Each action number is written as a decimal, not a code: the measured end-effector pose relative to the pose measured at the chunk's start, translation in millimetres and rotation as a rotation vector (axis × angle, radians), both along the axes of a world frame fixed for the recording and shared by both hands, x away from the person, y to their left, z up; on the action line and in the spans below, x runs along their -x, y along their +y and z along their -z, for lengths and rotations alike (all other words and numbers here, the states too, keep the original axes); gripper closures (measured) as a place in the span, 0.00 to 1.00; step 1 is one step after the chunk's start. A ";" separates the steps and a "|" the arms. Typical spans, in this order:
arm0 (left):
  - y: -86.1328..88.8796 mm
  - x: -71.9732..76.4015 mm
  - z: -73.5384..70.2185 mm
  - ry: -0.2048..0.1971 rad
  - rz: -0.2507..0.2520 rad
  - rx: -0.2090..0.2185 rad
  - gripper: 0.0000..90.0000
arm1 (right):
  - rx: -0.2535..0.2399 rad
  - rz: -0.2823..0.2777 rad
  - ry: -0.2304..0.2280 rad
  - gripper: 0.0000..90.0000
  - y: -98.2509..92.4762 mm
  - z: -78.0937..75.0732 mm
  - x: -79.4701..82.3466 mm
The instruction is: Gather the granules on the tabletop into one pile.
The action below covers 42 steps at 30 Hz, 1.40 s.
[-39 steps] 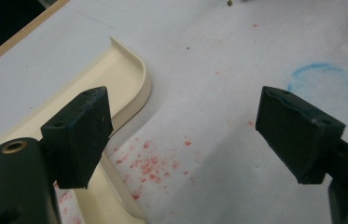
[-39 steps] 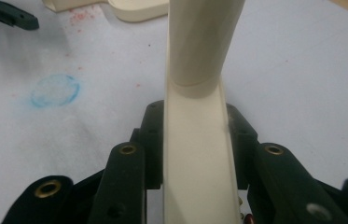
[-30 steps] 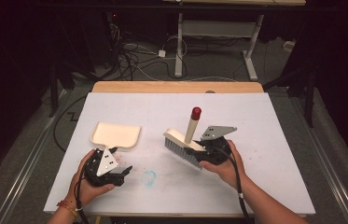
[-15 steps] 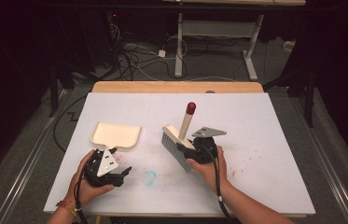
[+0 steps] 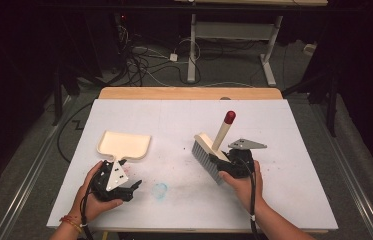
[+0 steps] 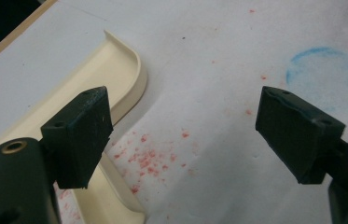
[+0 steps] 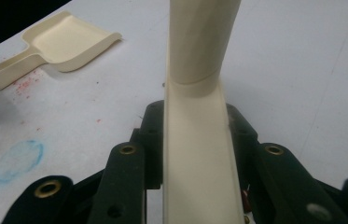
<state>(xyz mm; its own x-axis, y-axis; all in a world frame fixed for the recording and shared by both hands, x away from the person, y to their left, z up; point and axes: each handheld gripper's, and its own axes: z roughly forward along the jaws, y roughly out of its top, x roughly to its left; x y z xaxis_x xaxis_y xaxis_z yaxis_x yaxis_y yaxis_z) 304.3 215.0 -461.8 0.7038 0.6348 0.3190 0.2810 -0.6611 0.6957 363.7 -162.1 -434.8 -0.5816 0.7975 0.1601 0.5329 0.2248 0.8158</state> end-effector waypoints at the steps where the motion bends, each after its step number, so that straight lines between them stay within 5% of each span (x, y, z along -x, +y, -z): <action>1: -0.3 -0.2 0.0 0.000 0.001 -0.001 0.20 | 0.006 -0.008 -0.012 0.75 0.4 -1.5 0.4; 6: -0.4 -1.1 0.4 0.003 0.004 -0.001 0.20 | 0.029 -0.051 -0.084 0.75 -5.7 -20.6 6.3; 11: -0.5 -0.9 0.7 0.006 0.003 -0.007 0.20 | 0.081 -0.037 -0.159 0.75 -24.7 -40.8 10.2; 16: -0.8 -1.0 0.3 0.004 0.001 -0.008 0.20 | 0.216 0.055 -0.222 0.75 -52.2 -42.8 3.7; 19: -1.2 -1.5 0.8 0.006 0.002 -0.010 0.20 | 0.281 0.146 -0.199 0.75 -72.6 -35.0 -3.3; 23: -1.6 -1.7 0.7 0.005 0.002 -0.011 0.20 | 0.312 0.176 -0.188 0.75 -77.7 -27.0 -6.4; 32: -3.0 -2.7 1.7 0.010 0.011 -0.022 0.20 | 0.382 0.131 -0.201 0.75 -44.2 -2.8 -6.5; 42: -3.7 -3.8 3.4 0.020 0.014 -0.019 0.20 | 0.344 0.047 -0.237 0.75 15.6 2.7 2.1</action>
